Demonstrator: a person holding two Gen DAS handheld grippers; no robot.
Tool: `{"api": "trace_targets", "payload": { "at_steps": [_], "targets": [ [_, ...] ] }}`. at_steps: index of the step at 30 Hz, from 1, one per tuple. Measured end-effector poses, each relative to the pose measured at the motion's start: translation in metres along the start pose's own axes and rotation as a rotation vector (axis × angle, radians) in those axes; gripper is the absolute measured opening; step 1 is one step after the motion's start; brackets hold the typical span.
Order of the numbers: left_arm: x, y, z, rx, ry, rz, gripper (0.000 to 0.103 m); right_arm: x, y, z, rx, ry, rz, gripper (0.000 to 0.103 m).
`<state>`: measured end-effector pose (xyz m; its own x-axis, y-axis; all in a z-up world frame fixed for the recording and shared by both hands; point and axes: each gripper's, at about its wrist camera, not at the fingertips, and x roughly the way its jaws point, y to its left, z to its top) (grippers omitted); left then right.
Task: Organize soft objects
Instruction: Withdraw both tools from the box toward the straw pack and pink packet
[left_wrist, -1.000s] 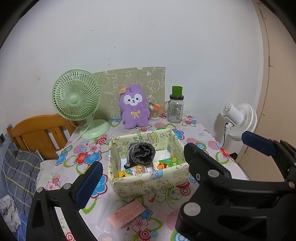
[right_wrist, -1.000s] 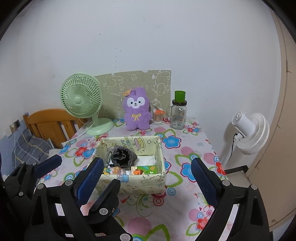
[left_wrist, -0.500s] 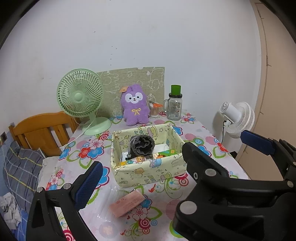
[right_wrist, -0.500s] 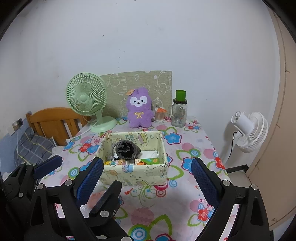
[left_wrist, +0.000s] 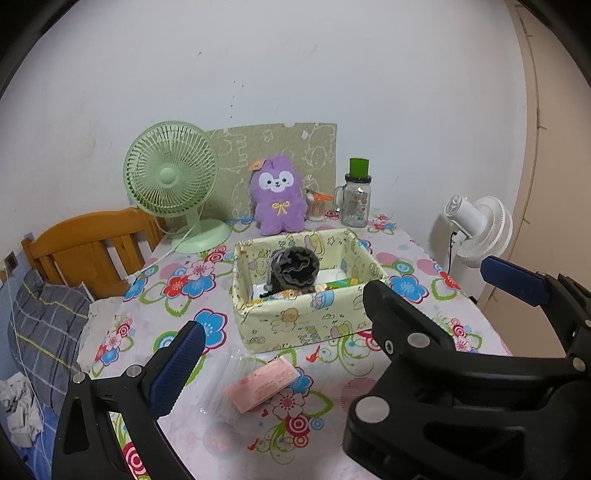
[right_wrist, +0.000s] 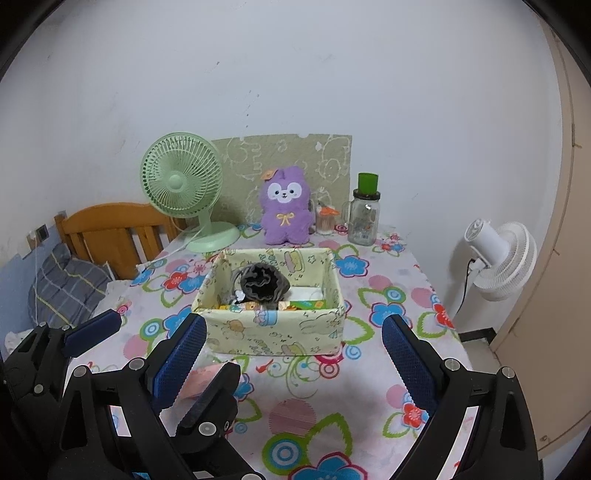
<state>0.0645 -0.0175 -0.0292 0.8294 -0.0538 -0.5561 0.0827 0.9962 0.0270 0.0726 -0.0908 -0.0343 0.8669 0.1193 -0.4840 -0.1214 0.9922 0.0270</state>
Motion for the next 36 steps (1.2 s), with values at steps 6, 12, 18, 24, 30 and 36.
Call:
{"api": "trace_targets", "payload": {
  "at_steps": [6, 12, 18, 24, 30, 36],
  "targets": [
    [0.010, 0.006, -0.007, 0.001, 0.023, 0.009, 0.103, 0.013, 0.005, -0.008, 0.009, 0.025, 0.016, 0.098],
    [0.020, 0.014, -0.015, -0.008, 0.037, -0.015, 0.103, 0.024, 0.013, -0.015, -0.009, 0.032, 0.021, 0.097],
    [0.035, 0.020, -0.024, -0.004, 0.071, -0.007, 0.103, 0.042, 0.018, -0.024, -0.006, 0.067, 0.037, 0.097],
    [0.051, 0.028, -0.037, -0.007, 0.116, -0.008, 0.103, 0.062, 0.025, -0.036, -0.012, 0.111, 0.040, 0.097],
    [0.070, 0.037, -0.049, -0.001, 0.164, 0.006, 0.103, 0.080, 0.032, -0.046, -0.015, 0.154, 0.043, 0.097],
    [0.085, 0.048, -0.058, -0.004, 0.200, 0.010, 0.103, 0.096, 0.040, -0.055, -0.019, 0.196, 0.056, 0.097]
  ]
}}
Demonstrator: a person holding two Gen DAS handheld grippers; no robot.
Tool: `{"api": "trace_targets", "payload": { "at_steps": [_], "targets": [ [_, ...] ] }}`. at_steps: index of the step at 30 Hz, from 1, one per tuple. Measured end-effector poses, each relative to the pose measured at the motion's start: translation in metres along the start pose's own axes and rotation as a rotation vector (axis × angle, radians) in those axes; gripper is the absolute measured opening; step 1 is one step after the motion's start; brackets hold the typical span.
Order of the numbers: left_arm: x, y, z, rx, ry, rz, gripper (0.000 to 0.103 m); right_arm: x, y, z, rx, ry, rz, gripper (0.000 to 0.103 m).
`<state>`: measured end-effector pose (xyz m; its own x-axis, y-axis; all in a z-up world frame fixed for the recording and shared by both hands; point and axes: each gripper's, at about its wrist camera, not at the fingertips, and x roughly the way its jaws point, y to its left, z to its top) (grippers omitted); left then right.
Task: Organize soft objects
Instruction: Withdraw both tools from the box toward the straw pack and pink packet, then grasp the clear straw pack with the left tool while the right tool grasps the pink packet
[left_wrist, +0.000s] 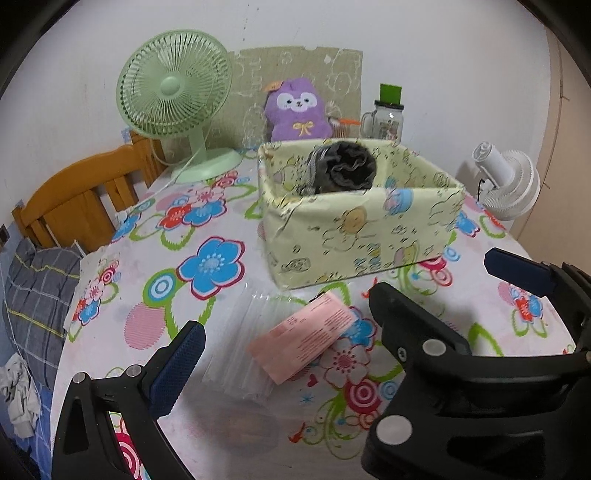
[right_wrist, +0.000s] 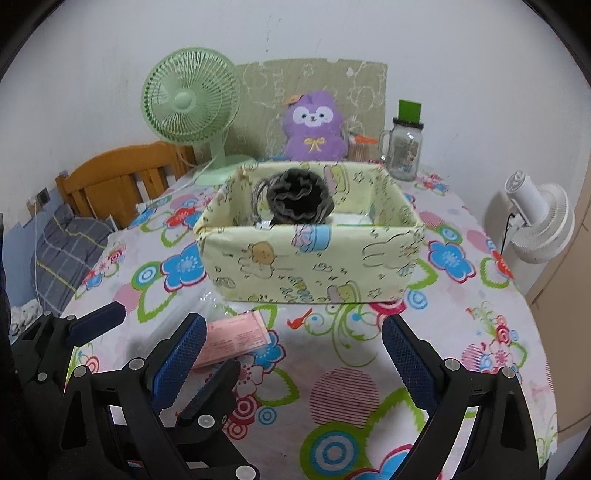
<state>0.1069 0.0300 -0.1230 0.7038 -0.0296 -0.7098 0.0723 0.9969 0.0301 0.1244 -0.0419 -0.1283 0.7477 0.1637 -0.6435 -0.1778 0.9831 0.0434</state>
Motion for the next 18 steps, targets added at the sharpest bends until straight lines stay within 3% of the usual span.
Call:
{"api": "trace_targets", "payload": {
  "at_steps": [11, 18],
  "targets": [
    [0.026, 0.023, -0.007, 0.023, 0.066, 0.022, 0.103, 0.035, 0.019, -0.003, -0.021, 0.065, 0.023, 0.097],
    [0.041, 0.032, -0.013, 0.053, 0.110, -0.008, 0.103, 0.055, 0.026, -0.006, -0.022, 0.116, 0.046, 0.097]
  ]
}}
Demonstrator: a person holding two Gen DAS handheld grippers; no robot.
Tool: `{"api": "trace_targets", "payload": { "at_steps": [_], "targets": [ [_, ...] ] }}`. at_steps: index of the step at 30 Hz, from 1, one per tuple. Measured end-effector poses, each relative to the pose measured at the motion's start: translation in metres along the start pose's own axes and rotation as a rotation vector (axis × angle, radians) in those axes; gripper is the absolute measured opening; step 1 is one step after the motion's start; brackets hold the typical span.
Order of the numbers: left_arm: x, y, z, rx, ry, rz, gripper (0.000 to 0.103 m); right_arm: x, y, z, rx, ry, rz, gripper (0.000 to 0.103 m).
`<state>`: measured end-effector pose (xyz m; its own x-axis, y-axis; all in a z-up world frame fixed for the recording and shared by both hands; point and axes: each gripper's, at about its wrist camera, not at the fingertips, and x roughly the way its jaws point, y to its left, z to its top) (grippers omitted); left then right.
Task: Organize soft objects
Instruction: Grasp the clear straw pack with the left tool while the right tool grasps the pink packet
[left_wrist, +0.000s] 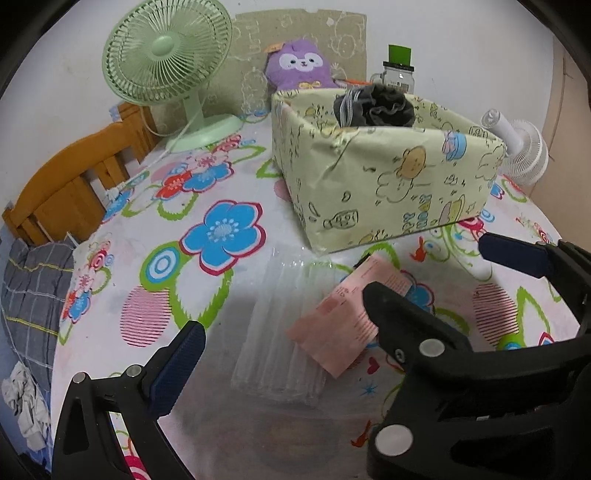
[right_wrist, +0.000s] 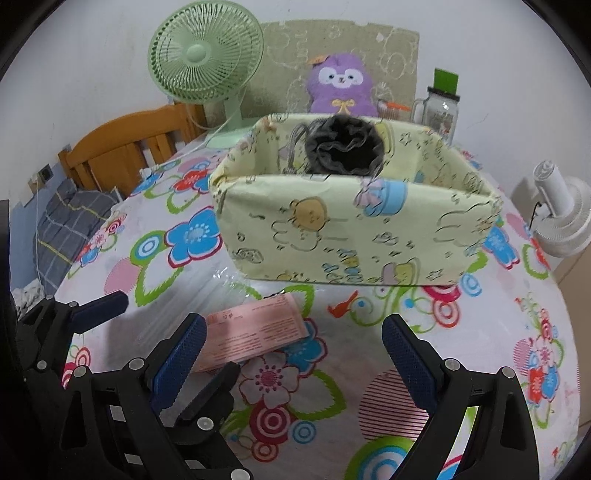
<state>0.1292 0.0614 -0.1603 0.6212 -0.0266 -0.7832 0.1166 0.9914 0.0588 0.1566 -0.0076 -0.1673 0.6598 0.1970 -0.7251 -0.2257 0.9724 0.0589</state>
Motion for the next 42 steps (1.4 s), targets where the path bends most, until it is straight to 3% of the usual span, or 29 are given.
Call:
{"api": "trace_targets", "payload": {
  "at_steps": [7, 11, 21, 33, 36, 37, 42],
  "targets": [
    [0.012, 0.005, -0.004, 0.007, 0.027, -0.014, 0.103, 0.020, 0.005, -0.002, 0.023, 0.053, 0.015, 0.097],
    [0.016, 0.006, -0.005, 0.018, 0.027, 0.007, 0.103, 0.027, 0.011, -0.001, 0.005, 0.051, -0.046, 0.097],
    [0.020, 0.001, -0.006, 0.033, 0.025, 0.013, 0.102, 0.036, 0.005, -0.004, 0.021, 0.065, -0.065, 0.097],
    [0.015, -0.009, -0.007, 0.027, 0.032, -0.091, 0.076, 0.029, -0.027, -0.012, 0.057, 0.081, -0.146, 0.097],
    [0.013, -0.013, -0.007, 0.029, 0.027, -0.105, 0.059, 0.026, -0.033, -0.014, 0.071, 0.087, -0.151, 0.097],
    [0.012, -0.014, -0.007, 0.027, 0.025, -0.104, 0.049, 0.024, -0.035, -0.014, 0.076, 0.086, -0.148, 0.097],
    [0.012, -0.017, -0.003, 0.019, 0.020, -0.104, 0.037, 0.017, -0.035, -0.012, 0.081, 0.076, -0.119, 0.097]
  ]
}}
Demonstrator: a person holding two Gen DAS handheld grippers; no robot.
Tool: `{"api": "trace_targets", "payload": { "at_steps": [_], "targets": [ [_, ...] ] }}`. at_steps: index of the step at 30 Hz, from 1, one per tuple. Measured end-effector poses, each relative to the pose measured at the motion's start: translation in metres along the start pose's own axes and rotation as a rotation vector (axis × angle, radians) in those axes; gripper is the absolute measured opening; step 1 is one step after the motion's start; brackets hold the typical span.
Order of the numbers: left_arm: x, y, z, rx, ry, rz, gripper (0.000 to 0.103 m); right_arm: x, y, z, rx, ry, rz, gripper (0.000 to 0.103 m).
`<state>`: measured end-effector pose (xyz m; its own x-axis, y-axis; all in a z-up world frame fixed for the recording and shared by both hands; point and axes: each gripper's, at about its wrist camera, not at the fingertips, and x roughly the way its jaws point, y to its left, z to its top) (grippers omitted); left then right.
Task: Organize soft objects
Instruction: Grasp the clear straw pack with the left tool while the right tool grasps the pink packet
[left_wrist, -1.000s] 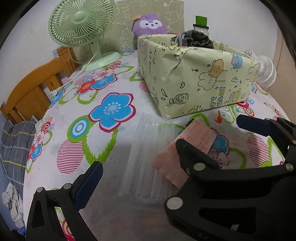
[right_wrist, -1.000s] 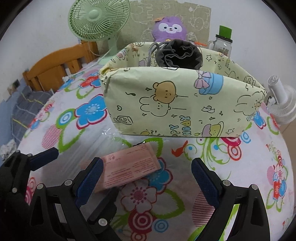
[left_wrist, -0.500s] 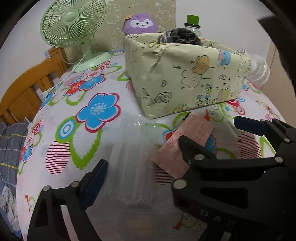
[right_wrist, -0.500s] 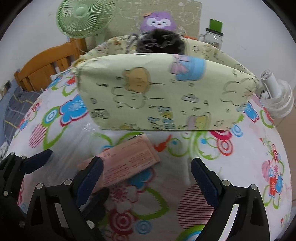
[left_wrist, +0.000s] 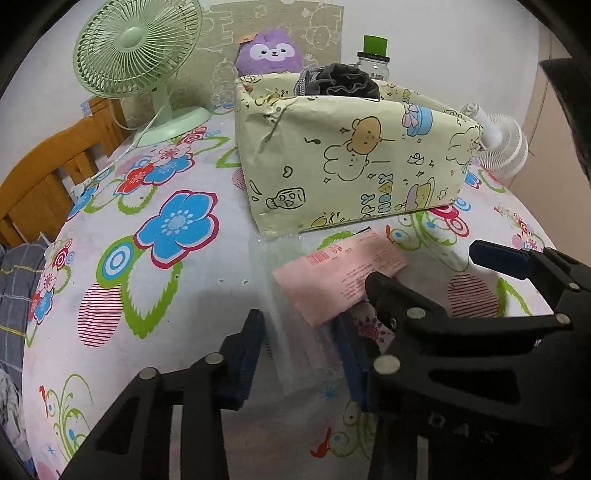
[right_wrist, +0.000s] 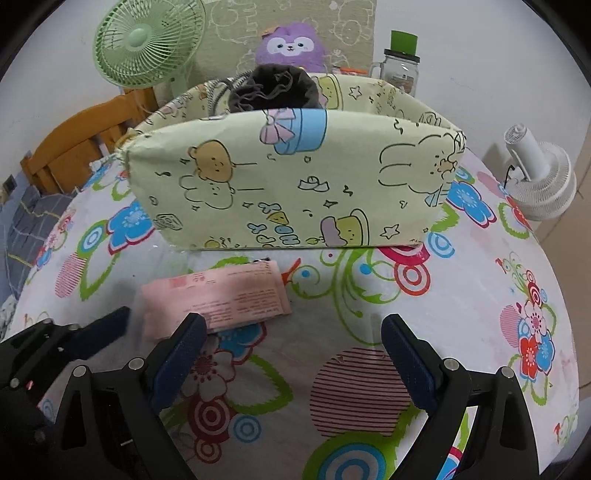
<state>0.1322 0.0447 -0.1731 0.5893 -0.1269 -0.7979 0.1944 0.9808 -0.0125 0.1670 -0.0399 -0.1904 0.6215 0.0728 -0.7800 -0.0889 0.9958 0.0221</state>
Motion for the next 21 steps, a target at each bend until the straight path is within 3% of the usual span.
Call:
{"api": "trace_targets", "payload": {
  "at_steps": [8, 21],
  "targets": [
    [-0.002, 0.002, -0.002, -0.013, -0.002, 0.001, 0.028, -0.003, 0.009, 0.003, -0.035, -0.015, 0.051, 0.097],
    [-0.004, 0.016, -0.003, -0.027, 0.002, 0.007, 0.027, 0.013, 0.033, 0.016, -0.131, 0.017, 0.148, 0.097]
  ]
}}
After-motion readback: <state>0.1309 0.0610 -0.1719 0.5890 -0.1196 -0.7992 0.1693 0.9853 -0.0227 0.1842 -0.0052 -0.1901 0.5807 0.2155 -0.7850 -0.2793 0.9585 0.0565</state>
